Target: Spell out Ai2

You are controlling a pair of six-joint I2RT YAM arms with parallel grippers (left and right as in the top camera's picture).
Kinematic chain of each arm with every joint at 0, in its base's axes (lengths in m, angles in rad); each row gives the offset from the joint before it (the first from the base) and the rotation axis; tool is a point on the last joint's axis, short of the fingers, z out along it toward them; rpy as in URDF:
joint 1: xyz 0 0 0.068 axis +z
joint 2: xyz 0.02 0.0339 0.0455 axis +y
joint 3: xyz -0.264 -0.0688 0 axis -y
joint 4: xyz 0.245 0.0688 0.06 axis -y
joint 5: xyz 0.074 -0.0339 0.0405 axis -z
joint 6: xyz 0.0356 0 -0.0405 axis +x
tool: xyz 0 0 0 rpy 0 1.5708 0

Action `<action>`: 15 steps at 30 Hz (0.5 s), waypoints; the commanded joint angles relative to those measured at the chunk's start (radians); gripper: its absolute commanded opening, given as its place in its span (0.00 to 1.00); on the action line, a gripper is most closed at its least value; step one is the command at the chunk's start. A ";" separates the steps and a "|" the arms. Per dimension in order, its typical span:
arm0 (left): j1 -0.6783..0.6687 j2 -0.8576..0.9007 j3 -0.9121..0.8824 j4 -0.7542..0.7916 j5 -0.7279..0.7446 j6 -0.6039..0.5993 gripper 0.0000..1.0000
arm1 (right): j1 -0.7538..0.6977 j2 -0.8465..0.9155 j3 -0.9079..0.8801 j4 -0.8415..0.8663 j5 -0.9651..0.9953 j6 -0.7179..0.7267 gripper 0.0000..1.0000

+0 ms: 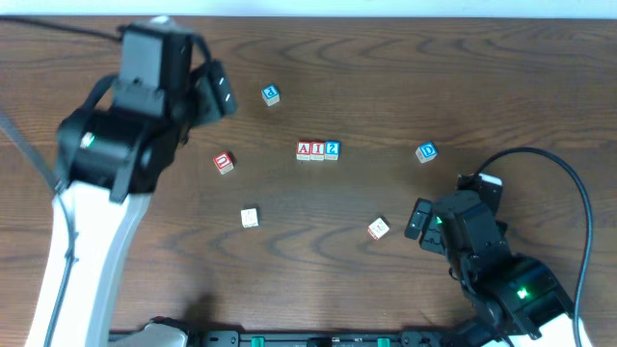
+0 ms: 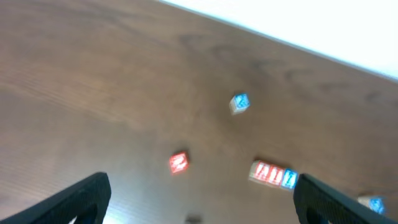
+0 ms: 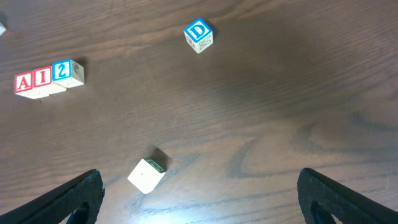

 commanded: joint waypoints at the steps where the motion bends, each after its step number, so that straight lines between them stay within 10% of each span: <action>1: 0.005 -0.072 0.009 -0.100 -0.034 0.046 0.95 | 0.008 -0.004 -0.005 0.000 0.010 0.013 0.99; 15: 0.064 -0.436 0.000 -0.335 -0.086 0.203 0.95 | 0.008 -0.004 -0.005 0.000 0.010 0.013 0.99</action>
